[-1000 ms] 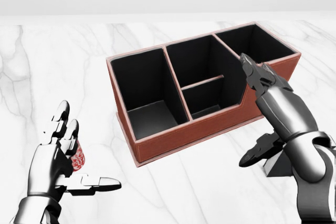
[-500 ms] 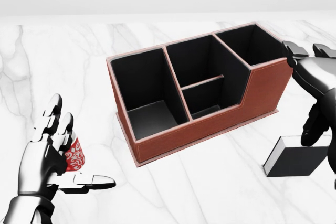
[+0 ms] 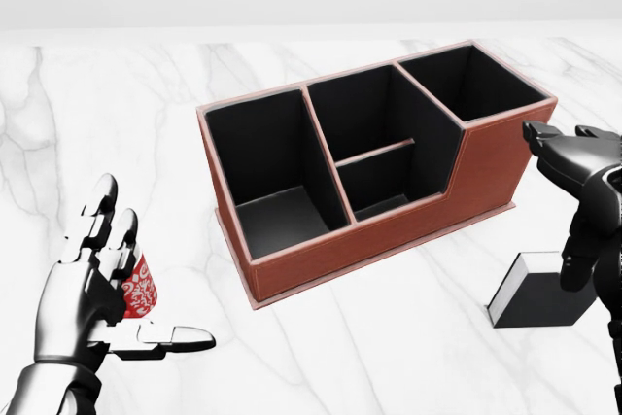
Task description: Pick up the book and place it in the left compartment of the caddy.
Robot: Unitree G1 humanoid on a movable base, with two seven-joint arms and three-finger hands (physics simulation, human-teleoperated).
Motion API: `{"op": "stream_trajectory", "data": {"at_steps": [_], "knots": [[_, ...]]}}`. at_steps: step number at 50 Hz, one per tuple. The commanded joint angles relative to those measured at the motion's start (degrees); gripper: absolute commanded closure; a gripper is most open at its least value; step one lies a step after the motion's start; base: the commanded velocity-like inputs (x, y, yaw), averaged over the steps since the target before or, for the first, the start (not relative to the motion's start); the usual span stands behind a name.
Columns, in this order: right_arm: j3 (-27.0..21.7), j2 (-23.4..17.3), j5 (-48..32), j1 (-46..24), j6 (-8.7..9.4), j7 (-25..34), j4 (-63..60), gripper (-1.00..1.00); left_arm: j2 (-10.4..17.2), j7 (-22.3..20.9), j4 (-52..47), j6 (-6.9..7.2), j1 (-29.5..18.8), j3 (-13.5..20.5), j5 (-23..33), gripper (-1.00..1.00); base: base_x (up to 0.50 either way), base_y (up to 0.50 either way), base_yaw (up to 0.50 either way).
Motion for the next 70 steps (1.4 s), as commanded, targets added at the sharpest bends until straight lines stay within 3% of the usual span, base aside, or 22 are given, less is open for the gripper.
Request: {"op": "stream_trajectory", "data": {"at_steps": [1,34,49,51,70], "knots": [[1.33,0.86,-0.02,-0.63,0.0,0.0,5.31,-1.0,-0.04,-0.08,0.36,0.0,-0.02,-0.11,0.2,-1.0,0.0,0.0,0.0],[3.53,0.07,2.78,-0.97,0.0,0.0,20.93,-1.0,-0.22,-0.12,0.87,0.0,0.25,-0.66,0.74,-1.0,0.0,0.0,0.0],[5.28,-0.12,5.09,-3.47,0.0,-4.63,30.49,-1.0,-0.33,-0.02,1.22,0.0,0.32,-0.93,1.16,-1.0,0.0,0.0,0.0],[5.47,-0.21,5.27,-3.61,0.0,-5.61,30.9,1.0,-0.34,0.01,1.25,0.0,0.29,-0.94,1.18,-1.0,0.0,0.0,0.0],[5.62,-0.23,6.38,-5.4,0.0,-7.07,31.03,1.0,-0.37,-0.03,1.13,0.0,0.42,-1.0,1.17,-1.0,0.0,0.0,0.0]]}}
